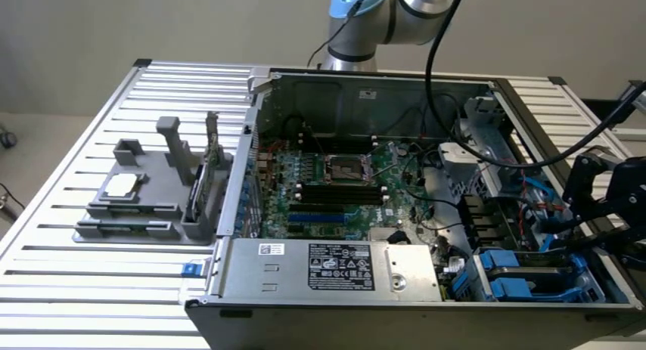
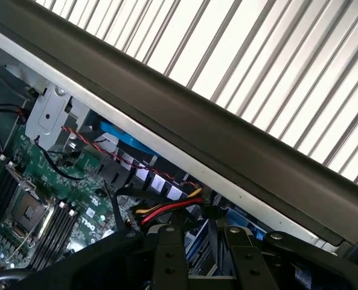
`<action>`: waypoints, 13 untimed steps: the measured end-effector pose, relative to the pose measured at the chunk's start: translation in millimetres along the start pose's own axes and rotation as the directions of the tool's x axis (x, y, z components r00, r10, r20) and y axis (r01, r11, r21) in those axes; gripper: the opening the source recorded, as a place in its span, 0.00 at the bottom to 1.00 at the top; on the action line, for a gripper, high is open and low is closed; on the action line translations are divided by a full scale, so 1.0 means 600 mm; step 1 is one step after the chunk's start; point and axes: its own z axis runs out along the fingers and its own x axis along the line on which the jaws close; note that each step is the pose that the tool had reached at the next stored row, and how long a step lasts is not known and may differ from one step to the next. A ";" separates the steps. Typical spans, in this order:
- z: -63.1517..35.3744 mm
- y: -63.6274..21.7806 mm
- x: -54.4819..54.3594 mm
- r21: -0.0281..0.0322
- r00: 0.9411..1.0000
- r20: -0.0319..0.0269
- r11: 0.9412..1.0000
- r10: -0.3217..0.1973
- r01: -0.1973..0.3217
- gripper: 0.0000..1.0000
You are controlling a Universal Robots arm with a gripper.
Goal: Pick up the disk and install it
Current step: 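Insert the first disk wire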
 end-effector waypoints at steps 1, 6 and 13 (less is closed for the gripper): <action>0.000 0.000 0.000 0.000 1.000 0.000 1.000 0.000 0.000 0.31; 0.000 0.000 0.000 0.001 1.000 0.000 1.000 0.000 0.000 0.31; -0.005 -0.002 0.003 0.002 1.000 -0.001 1.000 0.001 -0.001 0.31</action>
